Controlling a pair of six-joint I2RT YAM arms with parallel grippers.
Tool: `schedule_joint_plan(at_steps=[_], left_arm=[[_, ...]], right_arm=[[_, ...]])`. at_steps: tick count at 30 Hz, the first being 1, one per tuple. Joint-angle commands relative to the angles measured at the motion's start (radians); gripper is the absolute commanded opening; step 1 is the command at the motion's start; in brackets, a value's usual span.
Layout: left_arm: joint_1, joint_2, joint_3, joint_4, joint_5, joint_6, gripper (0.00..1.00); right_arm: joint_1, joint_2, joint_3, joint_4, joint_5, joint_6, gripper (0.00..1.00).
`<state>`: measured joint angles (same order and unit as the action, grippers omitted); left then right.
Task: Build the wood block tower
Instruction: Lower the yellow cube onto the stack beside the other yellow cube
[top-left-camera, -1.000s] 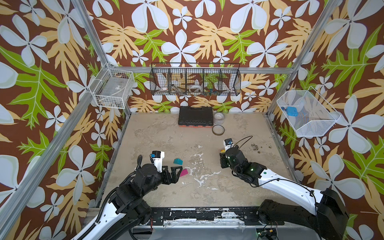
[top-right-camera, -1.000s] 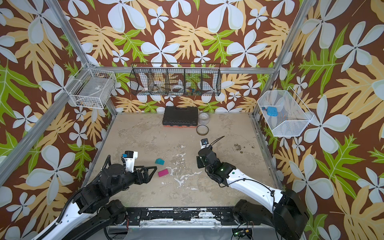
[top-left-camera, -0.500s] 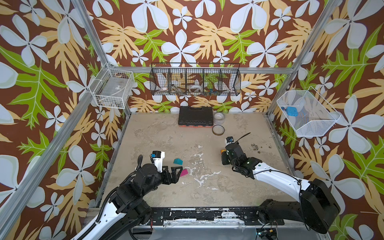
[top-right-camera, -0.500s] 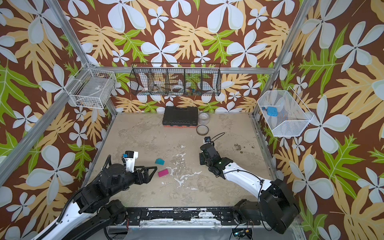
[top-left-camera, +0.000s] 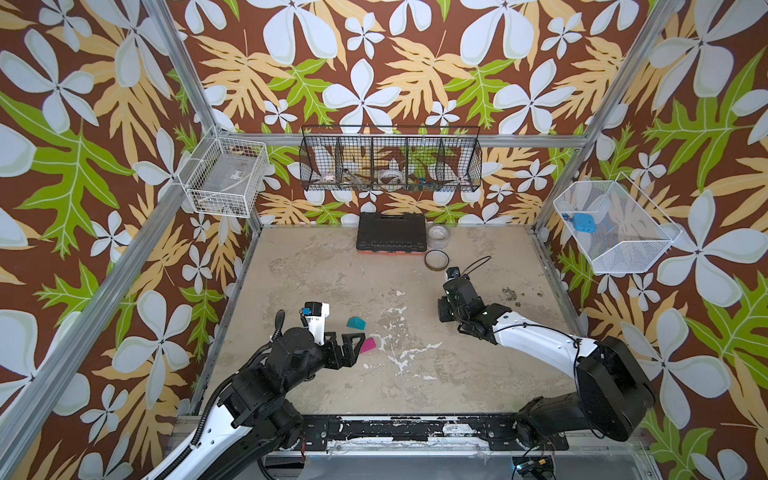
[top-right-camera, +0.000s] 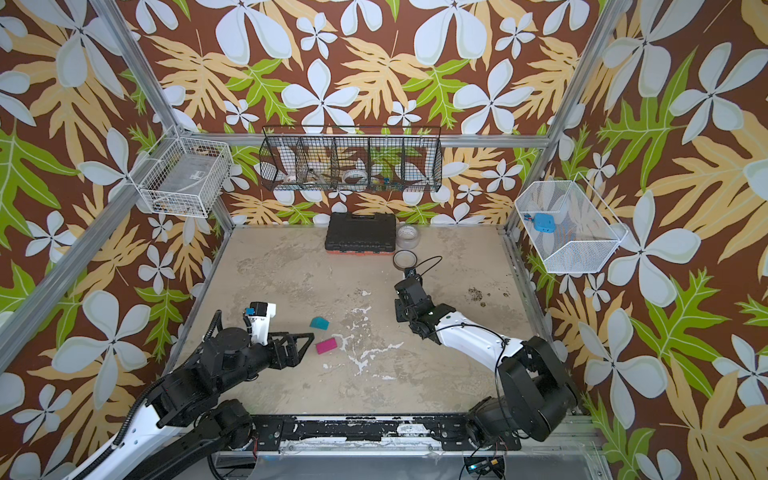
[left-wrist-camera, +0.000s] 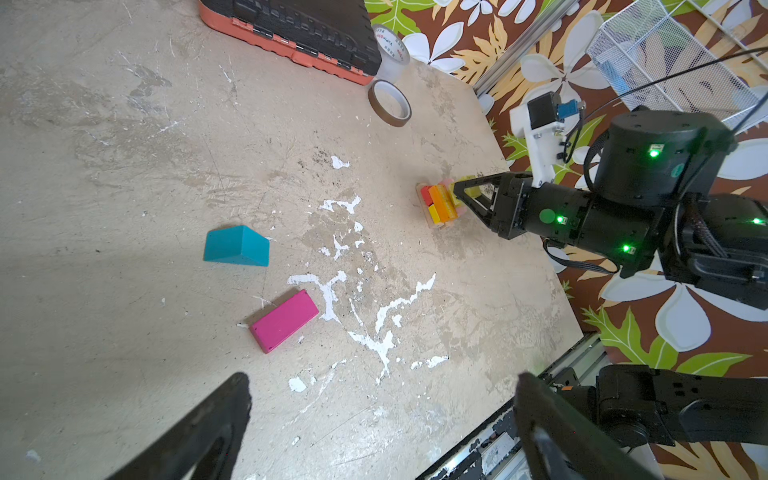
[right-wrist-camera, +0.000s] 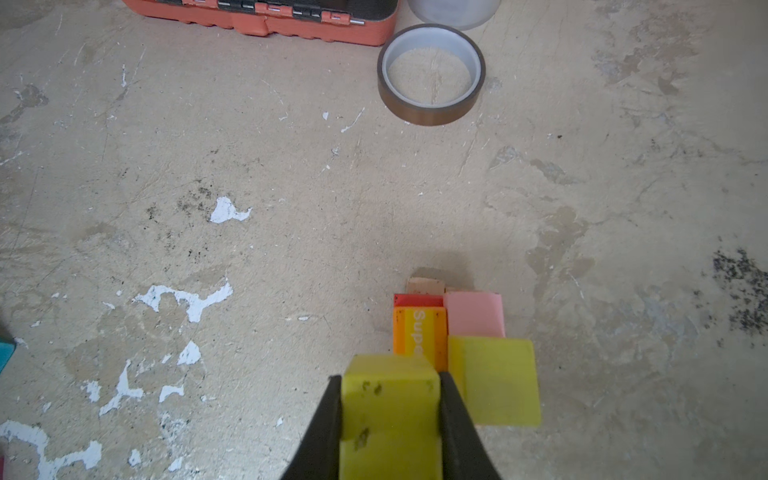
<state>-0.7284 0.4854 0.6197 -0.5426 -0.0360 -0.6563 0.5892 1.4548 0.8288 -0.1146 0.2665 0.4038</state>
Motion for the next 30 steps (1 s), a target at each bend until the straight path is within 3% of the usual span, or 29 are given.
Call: schedule_joint_plan(at_steps=[1,30], left_arm=[[0.001,-0.002,-0.001,0.026,0.005,0.003,1.00],[0.001,-0.008,-0.003,0.028,0.008,0.003,1.00]], right_arm=[[0.000,0.022,0.020,0.013,0.023,-0.016,0.07],[-0.025,0.145,0.065,0.018,0.053,-0.016,0.15]])
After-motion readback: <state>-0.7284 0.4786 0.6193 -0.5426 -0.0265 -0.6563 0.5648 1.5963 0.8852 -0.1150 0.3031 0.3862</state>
